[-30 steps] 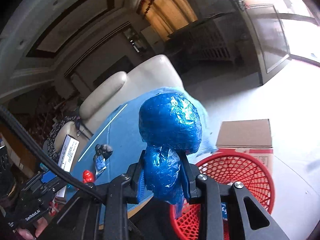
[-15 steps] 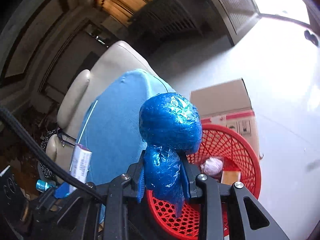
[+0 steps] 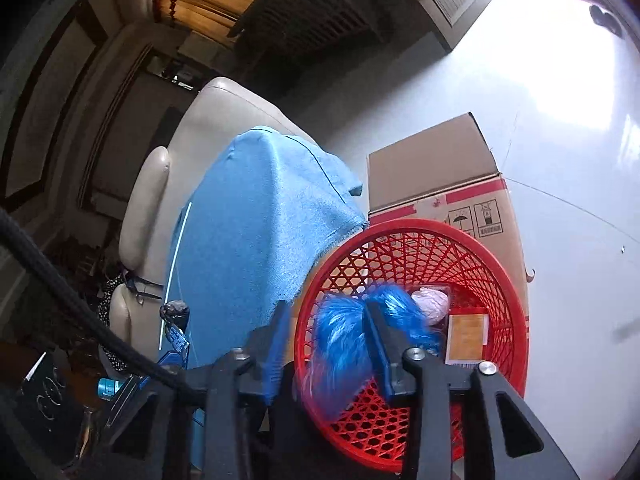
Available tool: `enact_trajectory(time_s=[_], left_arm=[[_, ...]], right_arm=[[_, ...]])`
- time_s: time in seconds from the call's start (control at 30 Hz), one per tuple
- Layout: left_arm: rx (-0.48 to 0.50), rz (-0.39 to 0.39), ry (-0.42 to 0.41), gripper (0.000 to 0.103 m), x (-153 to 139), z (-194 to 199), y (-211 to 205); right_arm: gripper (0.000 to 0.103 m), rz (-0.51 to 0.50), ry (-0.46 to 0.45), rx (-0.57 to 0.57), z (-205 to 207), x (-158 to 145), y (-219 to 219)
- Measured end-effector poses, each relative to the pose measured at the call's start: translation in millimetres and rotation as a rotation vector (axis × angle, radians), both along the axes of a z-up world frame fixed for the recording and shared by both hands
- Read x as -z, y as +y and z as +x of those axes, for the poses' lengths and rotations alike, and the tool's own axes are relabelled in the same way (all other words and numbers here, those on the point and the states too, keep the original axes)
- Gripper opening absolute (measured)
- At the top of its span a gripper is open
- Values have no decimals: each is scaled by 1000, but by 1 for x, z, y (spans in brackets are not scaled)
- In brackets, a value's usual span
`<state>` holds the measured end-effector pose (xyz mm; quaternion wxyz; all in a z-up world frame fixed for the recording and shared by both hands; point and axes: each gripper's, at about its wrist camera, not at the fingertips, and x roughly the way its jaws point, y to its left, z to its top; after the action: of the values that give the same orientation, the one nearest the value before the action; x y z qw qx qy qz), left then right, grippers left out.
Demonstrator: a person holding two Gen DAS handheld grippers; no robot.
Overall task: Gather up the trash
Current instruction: 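Carry the blue bag and white box to the wastebasket and open both grippers, then move both open grippers back over the table toward the remaining trash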
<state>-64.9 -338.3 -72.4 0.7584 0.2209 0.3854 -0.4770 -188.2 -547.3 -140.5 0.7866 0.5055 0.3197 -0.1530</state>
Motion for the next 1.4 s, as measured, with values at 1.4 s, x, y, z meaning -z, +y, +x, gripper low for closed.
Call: enact_trajectory(time_s=[1.4], left_arm=[[-751,136,-388,70,-33,69,256]], right_arm=[[61,-394,-115,-433,88,-65,180]])
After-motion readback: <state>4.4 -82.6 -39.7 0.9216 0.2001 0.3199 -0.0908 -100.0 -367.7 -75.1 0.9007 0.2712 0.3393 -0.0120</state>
